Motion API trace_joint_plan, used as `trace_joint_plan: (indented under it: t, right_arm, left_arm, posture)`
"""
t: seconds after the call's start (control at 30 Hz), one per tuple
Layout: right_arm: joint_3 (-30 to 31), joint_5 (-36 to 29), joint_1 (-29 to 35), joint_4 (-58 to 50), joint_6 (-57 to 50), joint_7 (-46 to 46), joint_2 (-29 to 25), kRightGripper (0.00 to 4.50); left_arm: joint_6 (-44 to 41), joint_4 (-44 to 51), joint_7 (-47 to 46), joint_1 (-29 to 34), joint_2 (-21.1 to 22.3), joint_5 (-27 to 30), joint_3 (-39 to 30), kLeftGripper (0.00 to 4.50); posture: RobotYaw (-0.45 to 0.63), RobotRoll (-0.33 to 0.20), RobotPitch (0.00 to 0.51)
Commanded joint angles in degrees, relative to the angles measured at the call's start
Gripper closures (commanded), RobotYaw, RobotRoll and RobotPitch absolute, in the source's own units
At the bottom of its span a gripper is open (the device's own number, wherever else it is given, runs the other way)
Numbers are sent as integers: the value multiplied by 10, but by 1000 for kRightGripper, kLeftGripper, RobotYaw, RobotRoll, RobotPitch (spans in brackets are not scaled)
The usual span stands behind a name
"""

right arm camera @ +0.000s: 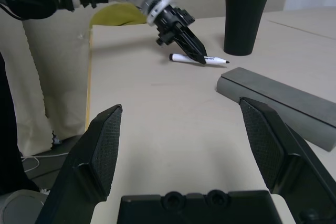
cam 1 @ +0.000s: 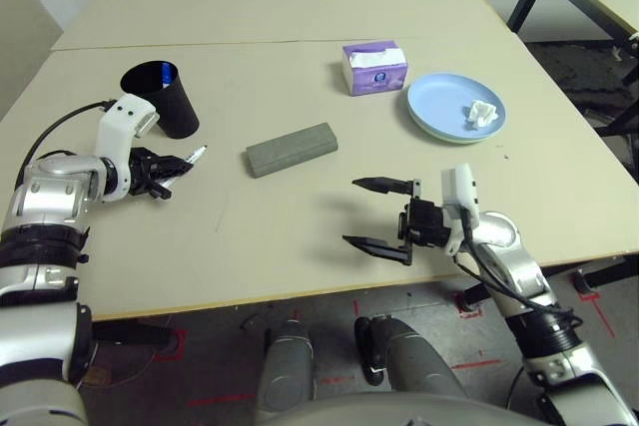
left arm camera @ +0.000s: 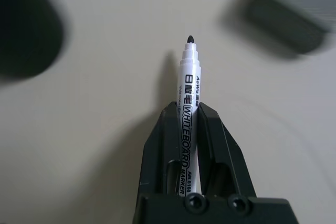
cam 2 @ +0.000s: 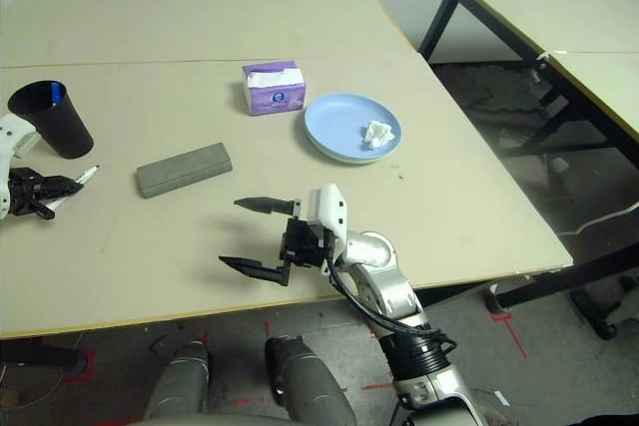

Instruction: Organize and tidy the items on the table.

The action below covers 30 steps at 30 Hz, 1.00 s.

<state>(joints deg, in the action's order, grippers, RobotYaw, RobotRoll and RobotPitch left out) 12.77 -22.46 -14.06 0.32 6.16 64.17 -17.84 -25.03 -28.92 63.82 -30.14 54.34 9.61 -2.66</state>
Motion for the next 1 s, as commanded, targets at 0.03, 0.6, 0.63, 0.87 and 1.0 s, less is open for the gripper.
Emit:
trace_joint_plan:
  t: [0.03,0.6,0.63,0.87,1.0]
  right_arm:
    - [5,7,5,11,6,7,-2,0]
    - [0,7,-11,41,18,28,1,0]
    - [1,7,-12,42,18,28,2,0]
    - [2,7,-14,43,16,34,0,0]
    - [-1,6,-14,41,14,32,-1,0]
  left_arm:
    - [15,35,13,10,11,18,-22,4211]
    - [58,122,-151,-54,-70,200,-275,4211]
    - [72,112,-163,-55,-69,192,-276,4211]
    - [197,-3,-251,-93,-83,140,-265,4211]
    - [256,-73,-278,-128,-96,114,-248,4211]
  posture:
    - [-17,0,166]
    - [16,0,149]
    - [17,0,148]
    - [7,0,149]
    - [-4,0,151]
